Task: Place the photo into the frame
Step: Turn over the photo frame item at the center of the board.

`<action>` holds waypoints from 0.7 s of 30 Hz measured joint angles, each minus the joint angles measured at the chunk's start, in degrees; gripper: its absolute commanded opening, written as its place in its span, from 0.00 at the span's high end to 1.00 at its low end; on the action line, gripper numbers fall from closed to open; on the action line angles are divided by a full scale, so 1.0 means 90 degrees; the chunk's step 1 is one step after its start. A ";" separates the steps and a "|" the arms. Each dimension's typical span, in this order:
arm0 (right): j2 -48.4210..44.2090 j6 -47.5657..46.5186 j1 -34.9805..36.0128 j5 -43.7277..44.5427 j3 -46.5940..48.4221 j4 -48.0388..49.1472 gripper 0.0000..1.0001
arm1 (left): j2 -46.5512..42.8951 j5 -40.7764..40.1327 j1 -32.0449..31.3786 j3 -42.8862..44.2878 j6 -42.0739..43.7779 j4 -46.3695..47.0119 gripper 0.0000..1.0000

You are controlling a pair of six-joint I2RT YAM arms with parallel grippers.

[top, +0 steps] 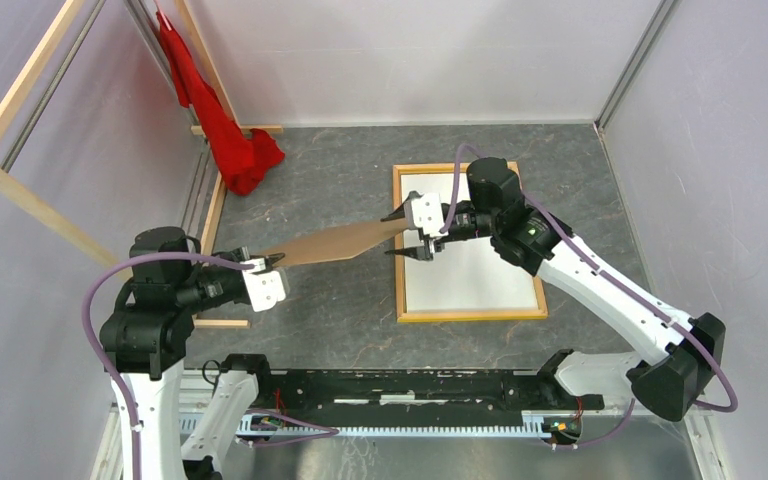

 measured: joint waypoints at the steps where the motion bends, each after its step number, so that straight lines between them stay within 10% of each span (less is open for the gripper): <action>1: 0.0017 -0.0029 0.0019 0.0034 0.0000 0.0017 0.58 | 0.0000 0.0000 0.0000 0.0000 0.0000 -0.0024 0.98; 6: 0.0117 0.0068 0.0051 0.0228 0.0000 0.0180 1.00 | 0.0005 -0.0017 0.0000 0.0002 0.0019 -0.0143 0.98; 8: 0.0151 -0.0002 0.0066 0.0243 -0.0002 0.0257 1.00 | 0.0032 -0.0024 0.0027 0.0019 -0.0027 -0.0119 0.95; 11: 0.0153 0.0039 0.0070 0.0272 -0.0058 0.0418 1.00 | 0.0044 -0.0066 0.0044 0.0027 -0.0148 -0.0046 0.37; 13: 0.0153 0.0362 0.0070 0.0274 -0.0131 0.0648 1.00 | -0.0051 -0.0134 0.0041 -0.0034 -0.0228 0.0389 0.17; 21: 0.0153 0.1802 0.0092 0.0578 -0.0325 0.1695 1.00 | -0.0644 -0.0253 0.0024 -0.0425 -0.1236 0.2293 0.00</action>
